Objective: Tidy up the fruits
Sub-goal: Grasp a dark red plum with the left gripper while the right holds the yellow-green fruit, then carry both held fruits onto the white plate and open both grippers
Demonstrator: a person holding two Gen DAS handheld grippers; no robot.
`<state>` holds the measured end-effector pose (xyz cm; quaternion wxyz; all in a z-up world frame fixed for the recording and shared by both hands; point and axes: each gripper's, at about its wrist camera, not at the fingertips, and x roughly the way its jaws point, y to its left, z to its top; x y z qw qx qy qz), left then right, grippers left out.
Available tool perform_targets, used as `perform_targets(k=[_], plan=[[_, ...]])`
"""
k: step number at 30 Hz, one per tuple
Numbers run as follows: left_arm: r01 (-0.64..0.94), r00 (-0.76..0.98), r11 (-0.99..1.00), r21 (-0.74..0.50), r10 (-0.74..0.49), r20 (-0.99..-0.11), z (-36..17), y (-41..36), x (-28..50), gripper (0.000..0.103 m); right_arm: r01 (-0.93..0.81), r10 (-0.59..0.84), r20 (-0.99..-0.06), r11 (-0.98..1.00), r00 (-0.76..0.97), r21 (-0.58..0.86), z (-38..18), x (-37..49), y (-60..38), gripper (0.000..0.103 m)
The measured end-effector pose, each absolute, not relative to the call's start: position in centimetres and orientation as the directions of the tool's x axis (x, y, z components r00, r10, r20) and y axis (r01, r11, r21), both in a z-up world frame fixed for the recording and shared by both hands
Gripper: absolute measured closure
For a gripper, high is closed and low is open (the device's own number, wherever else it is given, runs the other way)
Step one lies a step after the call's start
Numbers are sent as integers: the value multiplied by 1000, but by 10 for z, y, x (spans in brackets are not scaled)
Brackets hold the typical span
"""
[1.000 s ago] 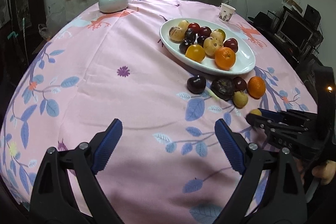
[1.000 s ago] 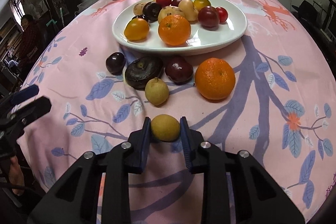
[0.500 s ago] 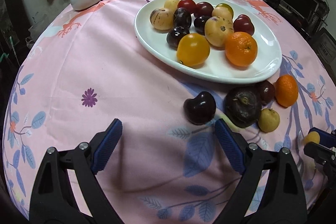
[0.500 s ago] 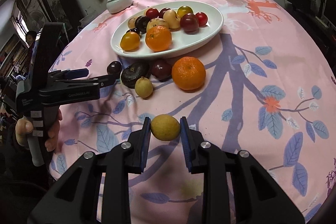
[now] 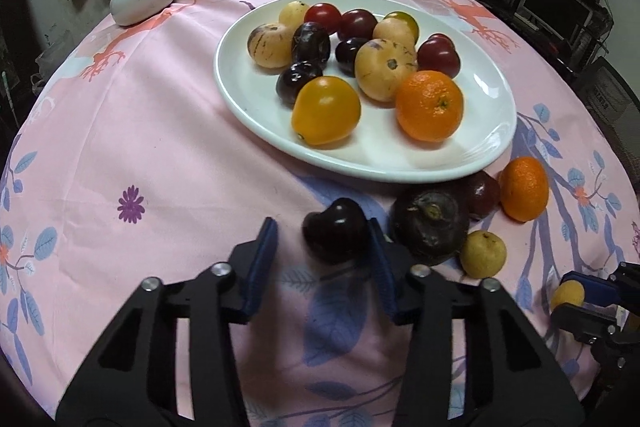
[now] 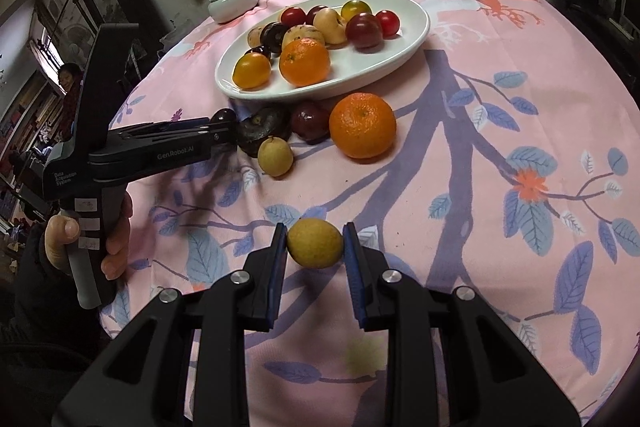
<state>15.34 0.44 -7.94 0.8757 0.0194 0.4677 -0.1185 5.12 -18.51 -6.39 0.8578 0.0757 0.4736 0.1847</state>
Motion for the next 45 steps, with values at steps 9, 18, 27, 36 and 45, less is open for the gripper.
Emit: perform_targets(k=[9,18,27,36,45], plan=[[240,539,966,-94,-213,-815,-75,3,141,71,-249,387,-785,921,483,300,-63,48,-179,75],[171,578,974,-145,-219,-786,-65,16,76,71,-251,383,-787,922,484,295,-64,49,-177,75],[163,617,979,-124,-199,-761,-53,19,63,71,-252,390,-784,919,484,302,-66,53,-177,75],[158,614,980,-123,-195,-765,-50,20,75,71,-274,391,-771,918,502,287,-56,65,-177,75],[188,637,978,-89,-190,-747,-13,4,118,71,-337,361,-738,922,569,191,-16,95,-164,75]])
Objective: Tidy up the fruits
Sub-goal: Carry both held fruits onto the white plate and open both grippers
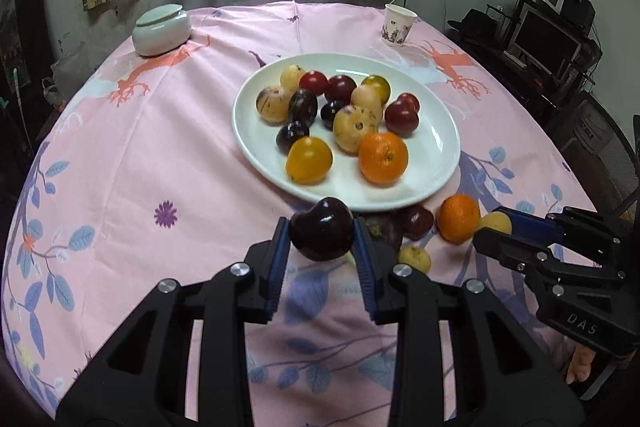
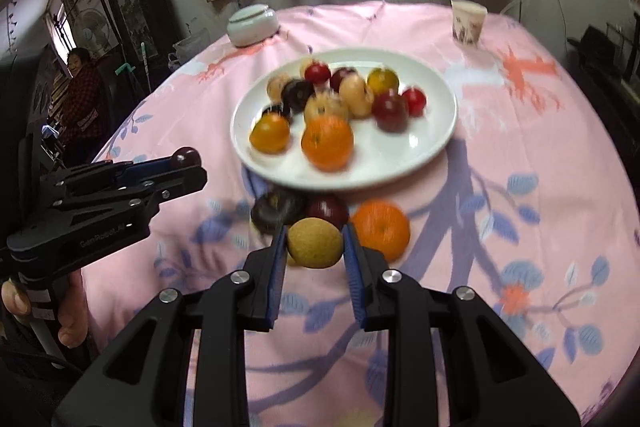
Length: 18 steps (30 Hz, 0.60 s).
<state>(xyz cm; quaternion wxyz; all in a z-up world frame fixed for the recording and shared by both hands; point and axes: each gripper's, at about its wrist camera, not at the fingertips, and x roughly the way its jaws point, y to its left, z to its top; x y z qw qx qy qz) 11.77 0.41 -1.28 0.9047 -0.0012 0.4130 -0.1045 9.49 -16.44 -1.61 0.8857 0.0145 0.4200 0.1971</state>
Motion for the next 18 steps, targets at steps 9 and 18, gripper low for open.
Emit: perform_targets(k=[9,18], plan=[[207,615,976,-72,-187,-766,-3,-10,190,71,-315,311,-738,939,599,140,1,152,-166,75],[183,543,975,-128,-209,-814,-22,-16,246,71,-311,305,-778,939,548,149,-15,215,-156,75]])
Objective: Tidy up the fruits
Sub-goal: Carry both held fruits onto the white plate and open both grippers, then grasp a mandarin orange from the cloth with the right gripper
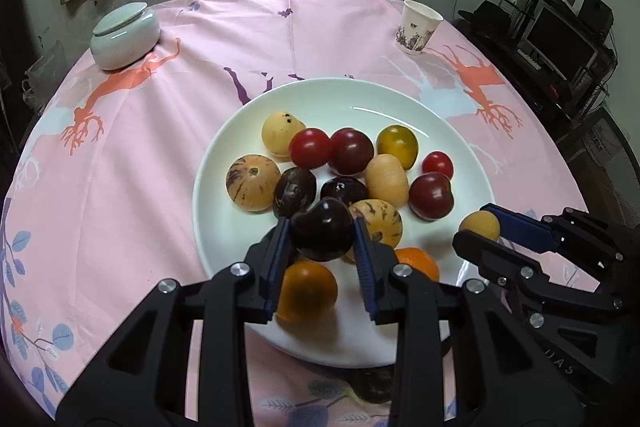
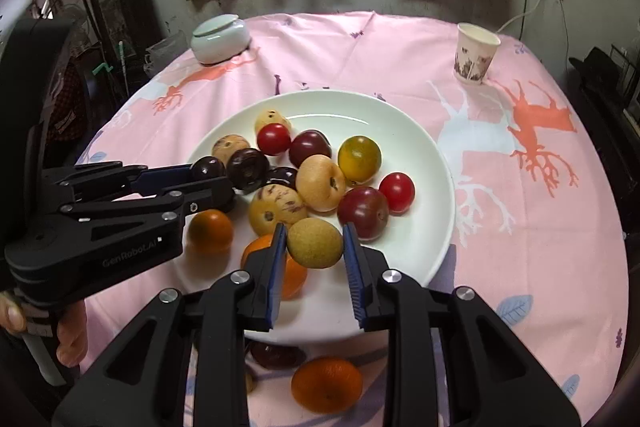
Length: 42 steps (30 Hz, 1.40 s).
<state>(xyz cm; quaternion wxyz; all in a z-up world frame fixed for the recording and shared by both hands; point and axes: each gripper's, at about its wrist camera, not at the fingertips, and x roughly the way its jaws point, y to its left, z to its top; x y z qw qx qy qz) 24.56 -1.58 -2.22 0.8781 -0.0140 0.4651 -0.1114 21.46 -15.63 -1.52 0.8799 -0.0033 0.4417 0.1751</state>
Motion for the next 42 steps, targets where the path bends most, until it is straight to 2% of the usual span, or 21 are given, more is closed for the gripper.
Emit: perform_targets(k=[9,10,11,12,13,16,18,21,22,23,31,34,42], plan=[[166,526,976,-138,-206,-825,-31,-15,256,70,-309,312,-798,936,516,166,-33,232,-150,74],[165,536,977,-138,-206,-818,-28,-15,254,62,-319,314,-795,934,518,162,-33,232,-149,72],[166,553,977,-136,-207,-807,-24,-14,251,46,-325,311,-796,933,519,153,-33,233,-147,69],[163,573,978,-132,-203,-794,-18,-12,248,41,-321,305,-796,935,523,147,-32,233,-148,55],[159,596,980,-124,-195,-779,-11,-11,243,37,-311,297,-791,940,536,142,-30,231,-150,45],[164,630,976,-141,-213,-747,6,-4,224,35,-293,283,-776,947,564,133,-20,219,-158,44],[161,658,975,-156,-224,-719,13,2,203,25,-286,286,-767,948,575,139,-11,201,-168,44],[161,686,971,-177,-239,-687,15,8,163,18,-292,297,-736,946,609,140,-1,159,-180,43],[165,688,968,-188,-250,-681,13,7,151,7,-296,300,-729,945,615,139,-1,144,-183,43],[164,693,966,-200,-257,-674,10,8,140,5,-299,301,-729,944,615,138,-2,131,-184,43],[194,659,965,-179,-263,-705,-28,-10,80,5,-250,287,-758,954,586,167,-28,70,-185,43],[184,661,970,-157,-241,-711,-32,-7,71,5,-235,282,-772,956,569,176,-36,72,-185,43],[137,652,972,-192,-235,-721,-38,12,65,5,-224,231,-799,967,556,124,-55,107,-177,43]])
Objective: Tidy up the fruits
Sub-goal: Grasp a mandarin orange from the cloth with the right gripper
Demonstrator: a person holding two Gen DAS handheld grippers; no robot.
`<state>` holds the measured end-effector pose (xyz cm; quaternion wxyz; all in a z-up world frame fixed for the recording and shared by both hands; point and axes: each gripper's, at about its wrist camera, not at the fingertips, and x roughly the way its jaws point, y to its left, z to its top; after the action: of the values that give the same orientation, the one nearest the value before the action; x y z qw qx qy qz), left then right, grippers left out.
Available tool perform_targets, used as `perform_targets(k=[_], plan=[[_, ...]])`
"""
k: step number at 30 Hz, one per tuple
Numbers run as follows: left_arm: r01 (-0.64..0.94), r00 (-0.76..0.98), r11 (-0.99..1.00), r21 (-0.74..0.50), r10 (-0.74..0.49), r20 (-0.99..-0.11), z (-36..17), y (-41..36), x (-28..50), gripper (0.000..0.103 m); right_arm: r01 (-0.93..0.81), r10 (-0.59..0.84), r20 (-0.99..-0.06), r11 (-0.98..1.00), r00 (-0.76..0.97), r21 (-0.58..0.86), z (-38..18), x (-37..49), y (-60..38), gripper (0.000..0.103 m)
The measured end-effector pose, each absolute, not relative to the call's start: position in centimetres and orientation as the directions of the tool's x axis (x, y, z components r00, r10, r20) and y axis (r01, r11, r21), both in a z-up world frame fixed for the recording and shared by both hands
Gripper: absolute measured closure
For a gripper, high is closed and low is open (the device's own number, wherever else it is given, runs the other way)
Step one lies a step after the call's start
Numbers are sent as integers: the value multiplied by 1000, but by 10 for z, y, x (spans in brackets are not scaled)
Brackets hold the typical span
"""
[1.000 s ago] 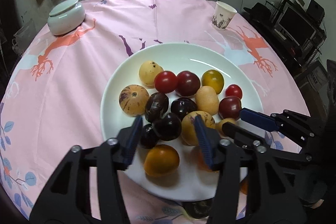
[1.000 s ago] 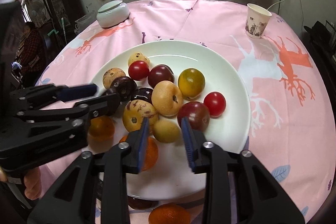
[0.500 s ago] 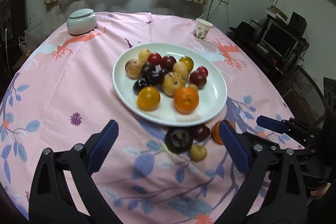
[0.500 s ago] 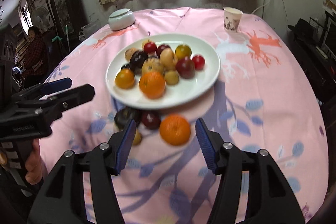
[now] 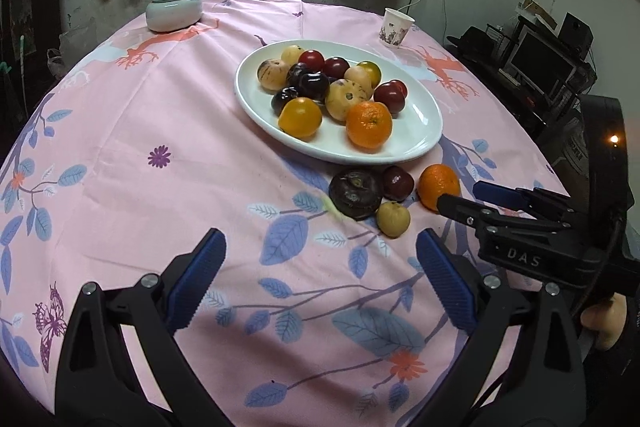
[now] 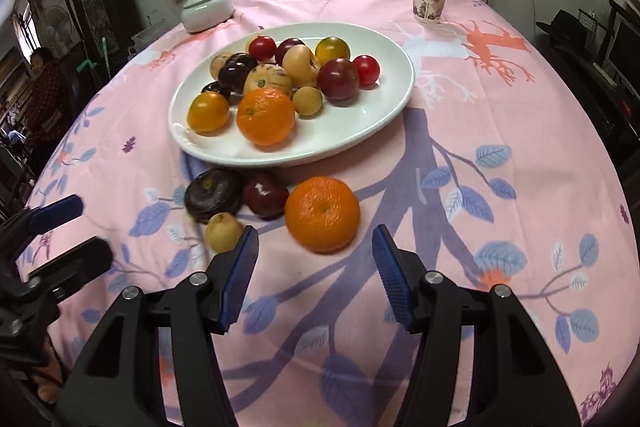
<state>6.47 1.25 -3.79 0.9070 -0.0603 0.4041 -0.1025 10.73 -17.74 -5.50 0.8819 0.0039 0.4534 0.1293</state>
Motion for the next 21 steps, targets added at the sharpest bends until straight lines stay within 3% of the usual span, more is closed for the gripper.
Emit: perform_targets(k=[6,8,16,21], plan=[[119,649,966,-228,-249,-719,-37,24,64,5,-229,222,-819,967,529,114,-69,127,-173,43],[118,648,968,-220,-243,-721,-38,24,65,5,-224,220,-826,968,519,117,-76,133,-172,58],[128,632,977,-171,-213,-745,-37,4,68,5,-217,232,-759,968,608,123,-42,87,-191,59],[158,619,976,-148,-215,-755,-40,-27,71,5,-168,195,-767,979,611,115,-45,59,-223,58]])
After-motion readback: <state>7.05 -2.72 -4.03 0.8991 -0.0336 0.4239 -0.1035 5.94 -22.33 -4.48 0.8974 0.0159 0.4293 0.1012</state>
